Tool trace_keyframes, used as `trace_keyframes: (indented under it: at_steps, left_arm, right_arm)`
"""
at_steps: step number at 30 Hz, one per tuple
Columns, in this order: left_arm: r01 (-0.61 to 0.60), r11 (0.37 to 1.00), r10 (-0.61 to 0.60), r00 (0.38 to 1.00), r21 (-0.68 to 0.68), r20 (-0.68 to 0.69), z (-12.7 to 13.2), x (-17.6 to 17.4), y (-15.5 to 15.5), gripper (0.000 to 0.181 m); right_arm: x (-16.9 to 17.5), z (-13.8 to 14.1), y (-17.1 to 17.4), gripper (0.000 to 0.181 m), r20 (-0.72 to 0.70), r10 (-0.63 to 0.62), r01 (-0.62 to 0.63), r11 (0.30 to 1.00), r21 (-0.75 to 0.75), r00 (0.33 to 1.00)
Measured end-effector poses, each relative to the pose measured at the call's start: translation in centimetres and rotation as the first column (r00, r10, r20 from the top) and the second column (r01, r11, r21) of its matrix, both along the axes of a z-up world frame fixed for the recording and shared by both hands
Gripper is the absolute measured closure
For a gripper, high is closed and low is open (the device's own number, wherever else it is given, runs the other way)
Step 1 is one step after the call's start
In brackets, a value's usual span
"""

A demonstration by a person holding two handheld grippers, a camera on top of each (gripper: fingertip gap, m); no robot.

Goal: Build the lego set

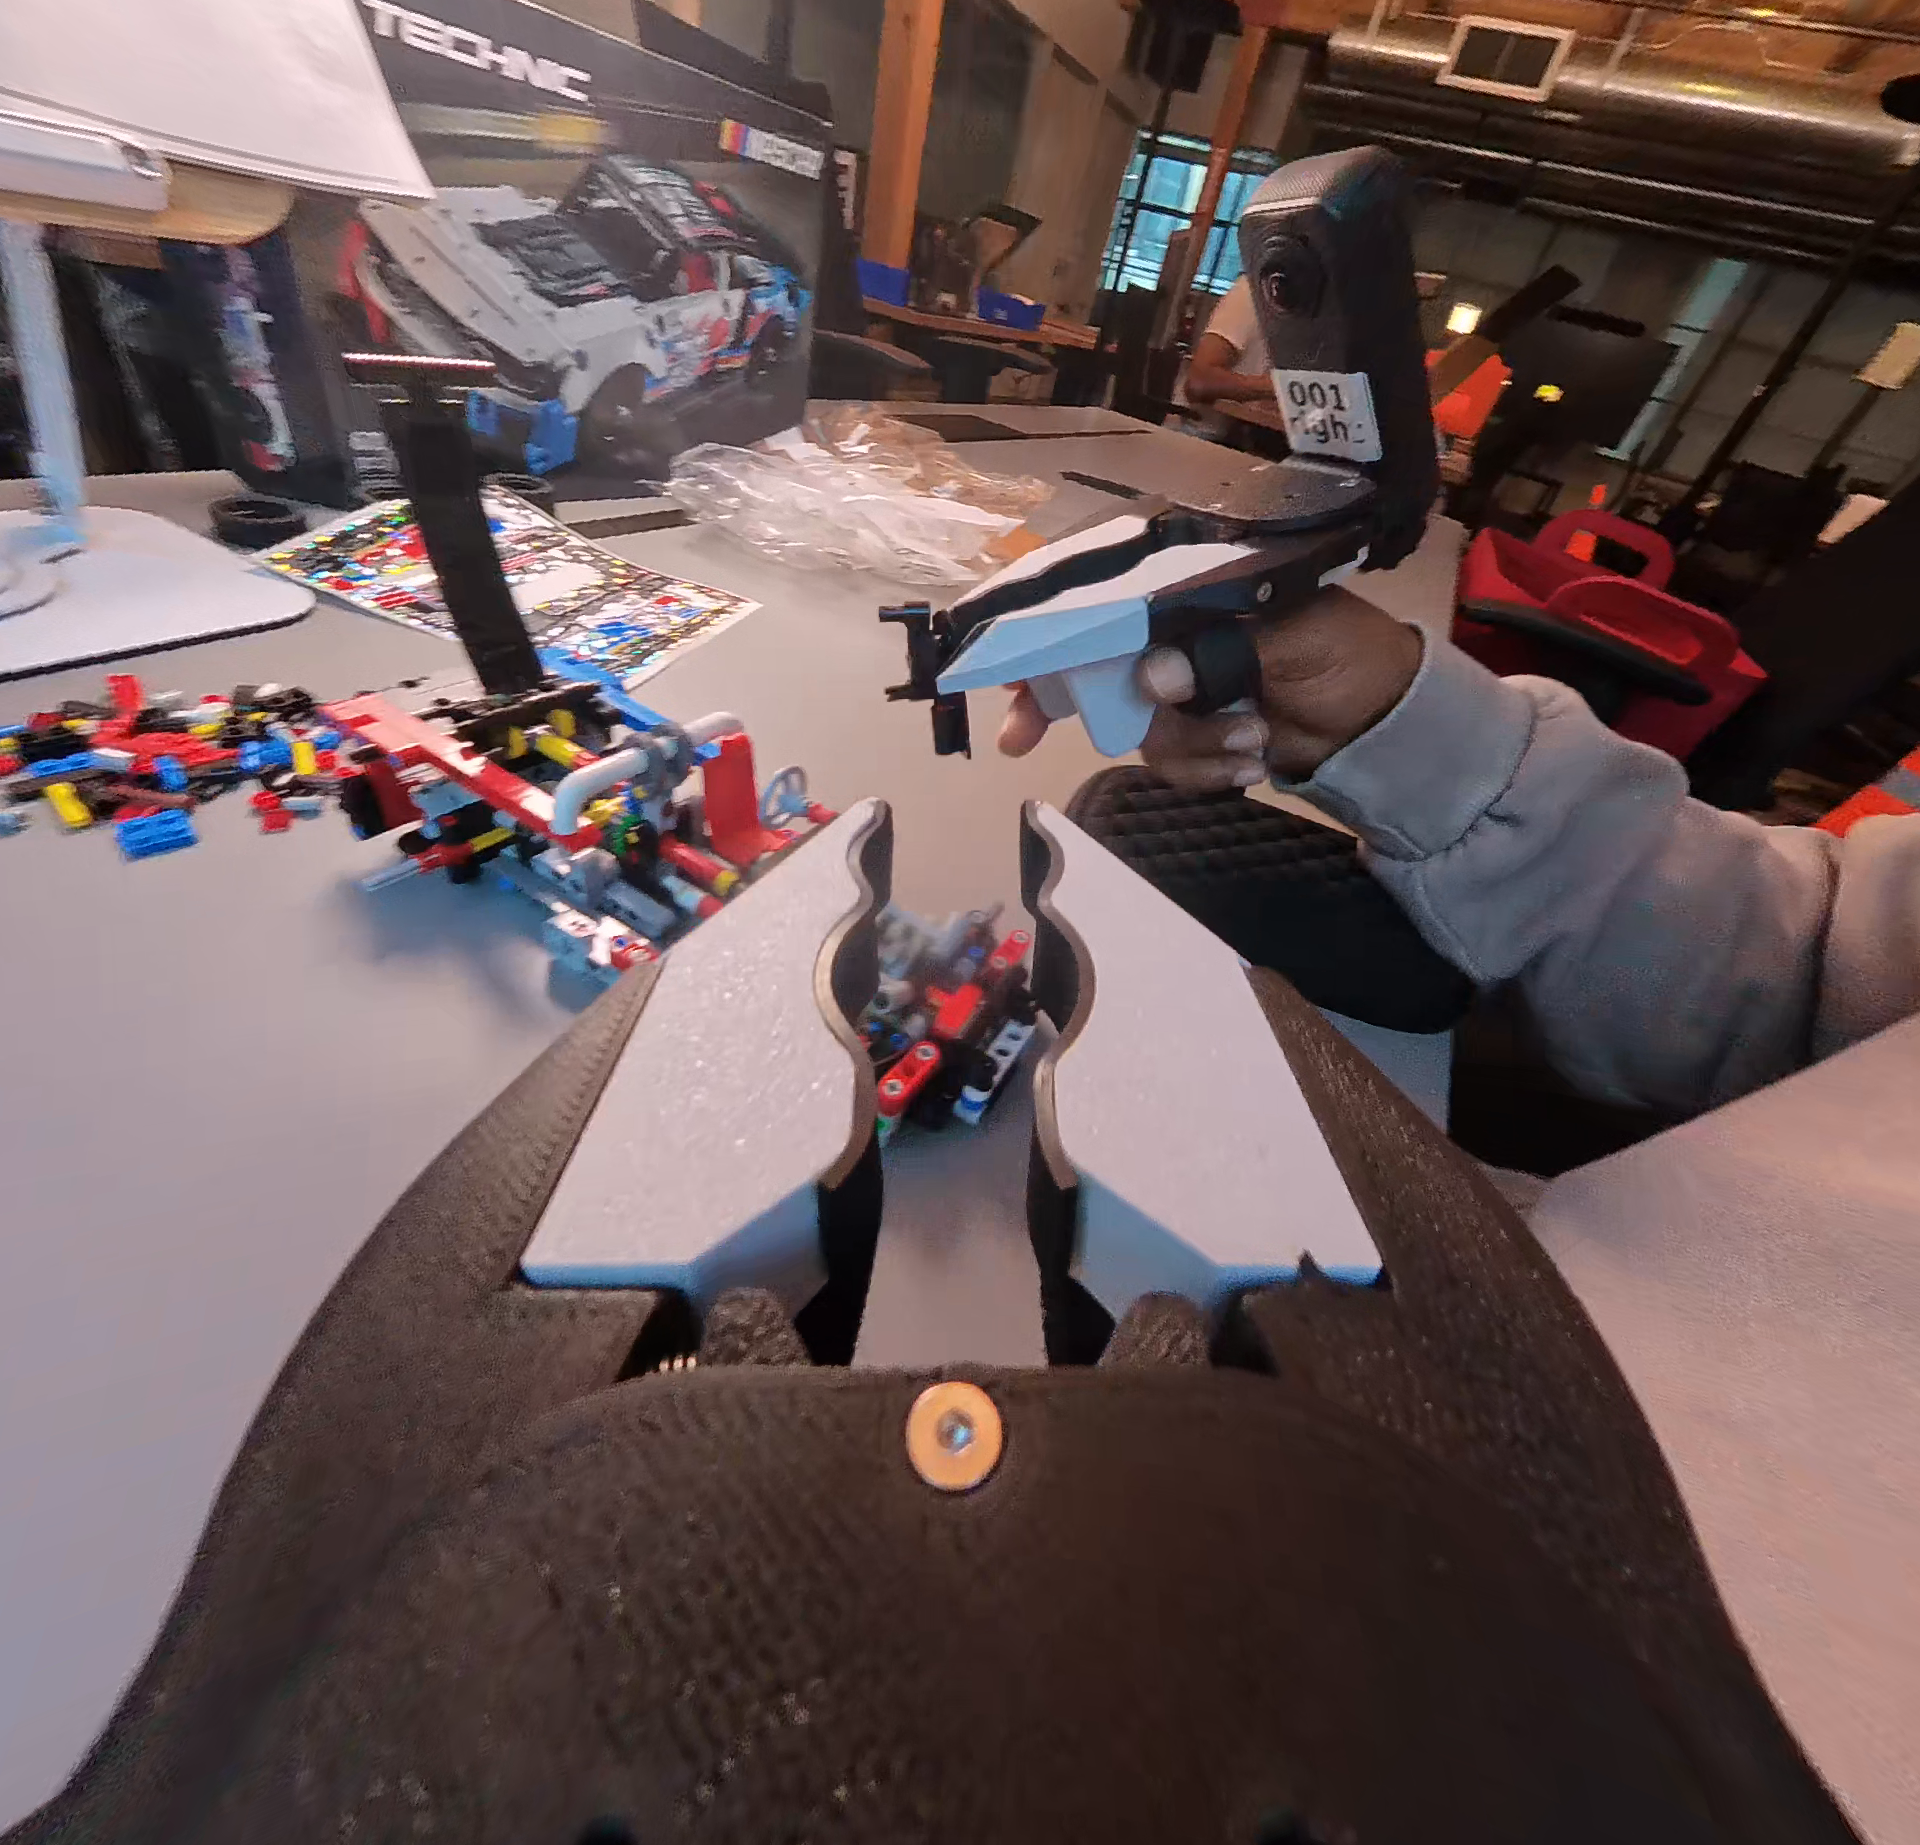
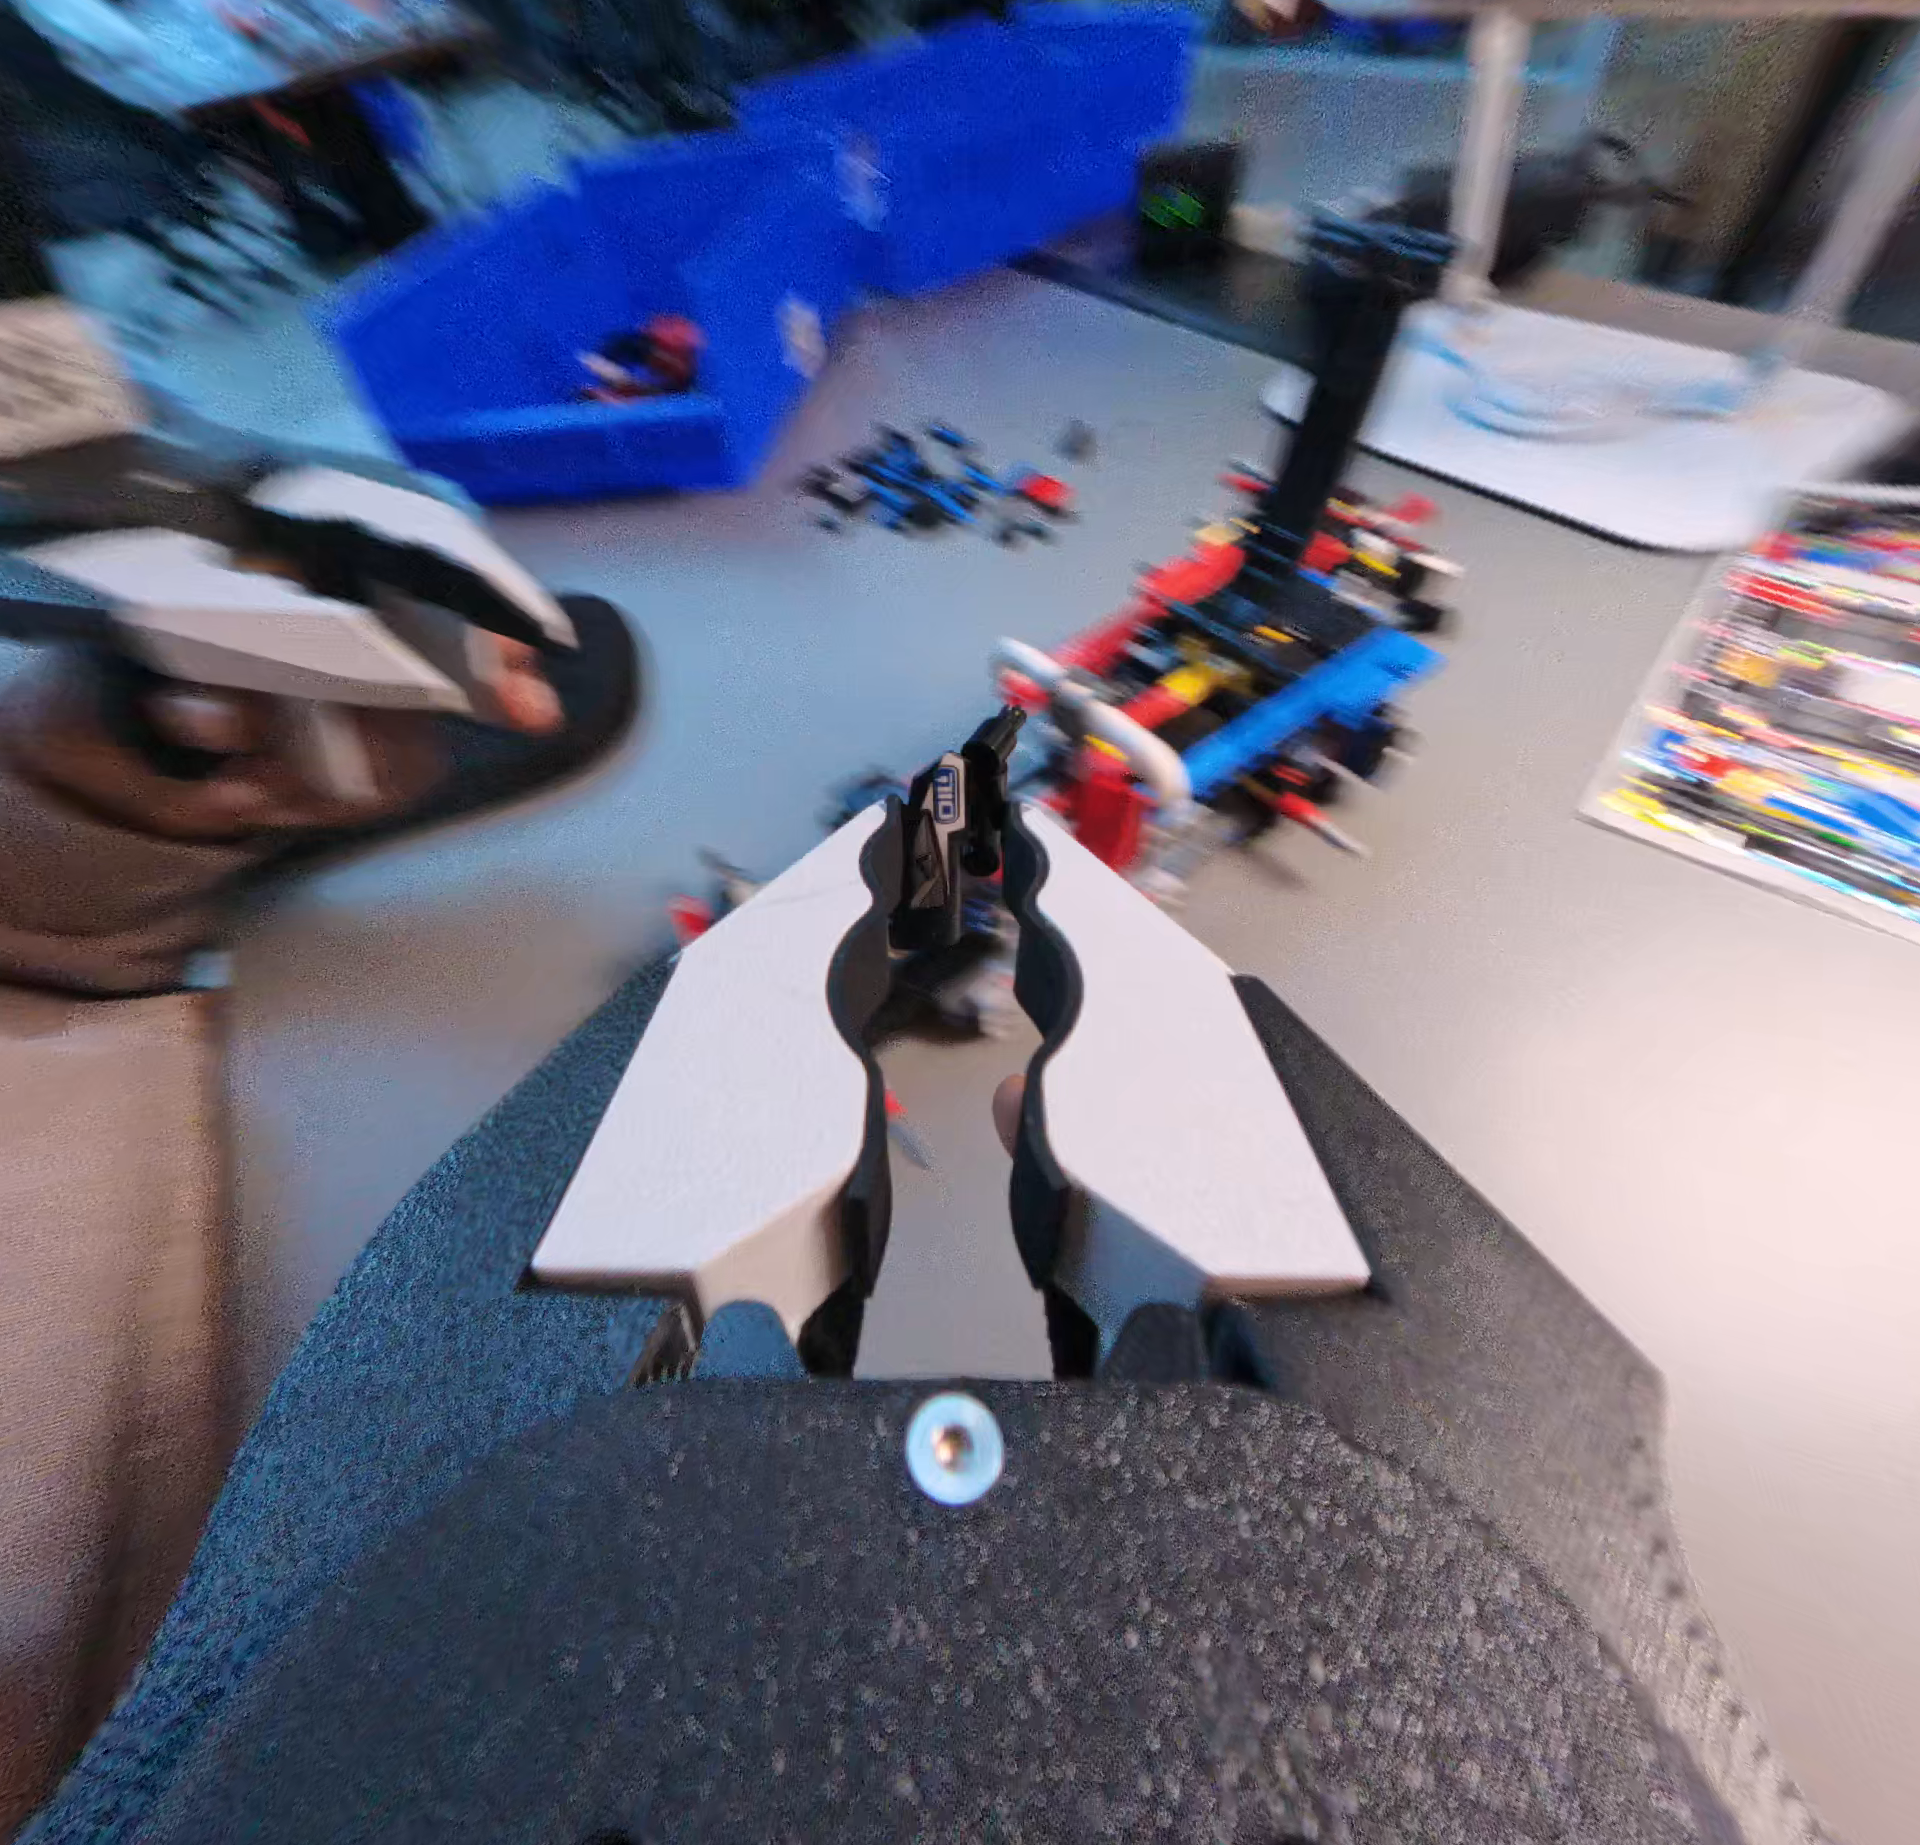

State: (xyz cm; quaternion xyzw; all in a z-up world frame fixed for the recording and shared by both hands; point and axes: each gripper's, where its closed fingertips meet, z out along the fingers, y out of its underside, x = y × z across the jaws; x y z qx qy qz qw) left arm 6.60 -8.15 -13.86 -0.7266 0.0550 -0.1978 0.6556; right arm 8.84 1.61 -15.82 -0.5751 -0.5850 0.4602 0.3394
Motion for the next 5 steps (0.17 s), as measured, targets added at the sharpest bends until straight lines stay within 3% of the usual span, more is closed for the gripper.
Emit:
trace_keyframes:
  at_steps: [2,5]
  left_arm:
    - [-0.064,0.998,0.064,0.998,-0.013,-0.004,-0.2,-1.6,-0.1,0.153]
    - [-0.115,0.993,0.115,0.993,-0.033,0.005,-0.4,-3.1,-0.3,0.15]
  right_arm:
    - [0.6,-2.7,5.5,0.165,0.18,-0.181,0.156,0.978,0.141,0.967]
    - [1.5,-6.6,11.4,0.164,0.391,-0.292,0.232,0.953,0.193,0.873]
